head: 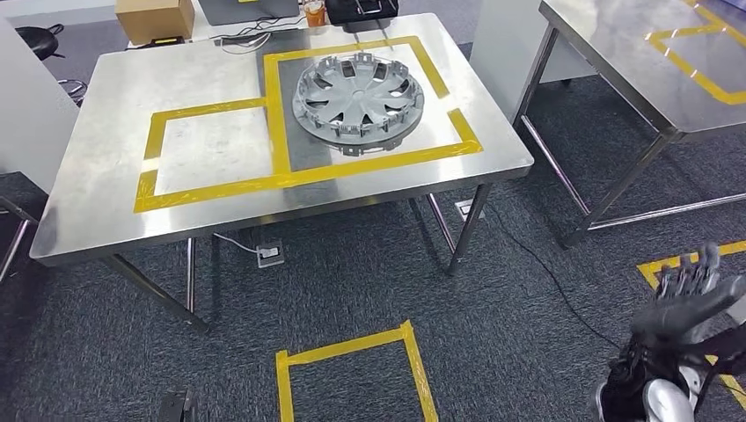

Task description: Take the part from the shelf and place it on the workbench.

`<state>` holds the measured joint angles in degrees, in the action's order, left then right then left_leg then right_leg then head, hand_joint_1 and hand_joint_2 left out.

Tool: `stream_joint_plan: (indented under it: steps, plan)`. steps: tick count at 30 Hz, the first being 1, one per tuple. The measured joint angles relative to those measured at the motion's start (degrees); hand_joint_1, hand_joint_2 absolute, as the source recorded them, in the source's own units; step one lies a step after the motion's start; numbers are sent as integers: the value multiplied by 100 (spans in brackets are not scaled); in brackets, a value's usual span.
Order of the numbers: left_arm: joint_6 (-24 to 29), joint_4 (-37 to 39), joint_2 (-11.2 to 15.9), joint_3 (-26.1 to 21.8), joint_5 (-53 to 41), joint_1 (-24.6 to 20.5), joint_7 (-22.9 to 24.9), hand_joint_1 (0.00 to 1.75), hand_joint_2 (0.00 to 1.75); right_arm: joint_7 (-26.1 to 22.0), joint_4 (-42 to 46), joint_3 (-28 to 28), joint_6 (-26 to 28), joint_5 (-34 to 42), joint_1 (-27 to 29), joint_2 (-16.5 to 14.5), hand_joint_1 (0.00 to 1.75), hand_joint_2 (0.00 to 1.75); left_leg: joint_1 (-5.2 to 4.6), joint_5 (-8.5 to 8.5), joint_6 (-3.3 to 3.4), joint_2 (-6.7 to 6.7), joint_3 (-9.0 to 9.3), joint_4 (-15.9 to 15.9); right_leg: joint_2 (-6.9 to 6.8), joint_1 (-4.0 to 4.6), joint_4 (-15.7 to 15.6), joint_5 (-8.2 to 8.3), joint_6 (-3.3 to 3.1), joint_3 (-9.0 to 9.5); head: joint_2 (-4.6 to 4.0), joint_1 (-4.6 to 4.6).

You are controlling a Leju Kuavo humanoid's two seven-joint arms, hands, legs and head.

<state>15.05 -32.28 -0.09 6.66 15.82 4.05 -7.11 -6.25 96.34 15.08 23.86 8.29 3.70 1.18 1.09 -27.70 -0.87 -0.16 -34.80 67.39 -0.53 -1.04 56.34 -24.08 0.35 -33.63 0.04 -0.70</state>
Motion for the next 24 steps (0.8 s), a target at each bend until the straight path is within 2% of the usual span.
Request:
stream_joint_plan:
  steps: [1, 2, 3, 4, 6, 7, 8, 10, 11, 12, 13, 14, 15, 17, 18, 19, 21, 22, 23, 24]
  plan:
    - [-44, -18, -7, -90, -173, -10, 45, 0, 0, 160, -265, 159, -62, -212, 89, -45, 0, 0, -3, -18, 21, -17, 300, -416, -3, 6, 23, 39, 29, -57, 0, 2]
    - [-92, -31, -15, -185, -354, -23, 85, 0, 0, 335, -586, 346, -156, -487, 155, -92, 0, 0, -14, -77, 52, -35, 518, -741, -5, 11, 28, 84, 66, -89, 0, 5]
    - [-135, -33, -23, -272, -514, -38, 111, 0, 0, 502, -938, 526, -273, -785, 203, -135, 0, 0, -32, -155, 88, -52, 634, -946, -7, 13, 23, 129, 106, -102, 0, 6]
    - [-178, -21, -30, -348, -653, -53, 127, 0, 0, 637, -1313, 694, -406, -1081, 243, -173, 0, 0, -55, -165, 133, -59, 668, -1025, -8, 14, 8, 178, 149, -109, 0, 9]
    - [-246, 43, -36, -476, -862, -103, 133, 0, 0, 758, -2115, 995, -676, -1590, 295, -228, 0, 0, -65, -59, 245, -41, 599, -1061, -2, -2, 2, 212, 213, -143, 0, 9]
    - [-274, 86, -38, -524, -931, -139, 127, 0, 0, 795, -2506, 1120, -792, -1773, 303, -243, 0, 0, -63, 11, 307, -28, 549, -1087, 3, -8, 81, 112, 206, -193, 0, 16]
    - [-296, 131, -40, -568, -990, -178, 118, 0, 0, 847, -2901, 1245, -908, -1932, 301, -251, 0, 0, -61, 90, 357, -18, 483, -1112, 9, -12, 271, -87, 176, -274, 0, 22]
    - [-327, 212, -43, -646, -1083, -242, 101, 0, 0, 959, -3679, 1466, -1119, -2173, 281, -259, 0, 0, -88, 235, 412, -12, 310, -1117, 17, -16, 973, -634, 89, -482, 0, 36]
    - [-338, 255, -43, -681, -1119, -264, 98, 0, 0, 990, -4050, 1563, -1197, -2262, 272, -264, 0, 0, -108, 308, 422, -10, 211, -1114, 20, -15, 1344, -814, 81, -551, 0, 38]
    - [-345, 296, -43, -712, -1146, -281, 96, 0, 0, 999, -4395, 1647, -1245, -2339, 263, -268, 0, 0, -128, 378, 429, -6, 113, -1109, 21, -15, 1604, -872, 103, -558, 0, 39]
    - [-350, 333, -44, -736, -1170, -295, 96, 0, 0, 1019, -4696, 1723, -1281, -2401, 247, -272, 0, 0, -145, 444, 431, 0, 21, -1104, 21, -14, 1683, -810, 145, -478, 0, 38]
    - [-354, 365, -45, -755, -1197, -307, 96, 0, 0, 1064, -4987, 1797, -1328, -2452, 222, -271, 0, 0, -161, 511, 427, 7, -68, -1098, 21, -8, 1556, -685, 187, -291, 0, 38]
    - [-355, 389, -47, -771, -1223, -321, 96, 0, 0, 1121, -5249, 1866, -1384, -2487, 190, -267, 0, 0, -171, 574, 419, 13, -141, -1091, 20, 2, 1233, -578, 203, -2, 0, 38]
    - [-354, 423, -58, -794, -1284, -342, 100, 0, 0, 1207, -5723, 1993, -1512, -2507, 122, -257, 0, 0, -192, 692, 380, 27, -238, -1081, 17, 45, 318, -597, 142, 660, 0, 32]
    - [-350, 440, -60, -803, -1323, -350, 103, 0, 0, 1221, -5944, 2048, -1564, -2513, 93, -262, 0, 0, -191, 747, 353, 34, -255, -1087, 19, 68, -12, -655, 101, 859, 0, 32]
    - [-346, 458, -58, -807, -1368, -353, 109, 0, 0, 1219, -6150, 2097, -1603, -2521, 65, -265, 0, 0, -185, 803, 318, 42, -265, -1098, 22, 93, -193, -704, 69, 944, 0, 39]
    - [-344, 512, -35, -804, -1479, -344, 138, 0, 0, 1188, -6548, 2179, -1672, -2536, 14, -280, 0, 0, -164, 858, 244, 39, -290, -1107, 25, 87, -232, -630, 15, 877, 0, 60]
    - [-354, 545, -17, -792, -1532, -332, 162, 0, 0, 1156, -6718, 2208, -1707, -2541, -17, -285, 0, 0, -150, 747, 203, 32, -328, -1034, 22, 73, -234, -577, -29, 833, 0, 63]
    - [-372, 581, 2, -771, -1581, -317, 187, 0, 0, 1115, -6873, 2228, -1745, -2544, -48, -291, 0, 0, -136, 528, 163, 23, -383, -866, 17, 52, -240, -512, -69, 778, 0, 54]
    - [-396, 623, 28, -744, -1620, -308, 208, 0, 0, 1065, -7017, 2238, -1776, -2545, -84, -295, 0, 0, -111, 213, 123, 16, -458, -573, 12, 43, -236, -449, -96, 716, 0, 47]
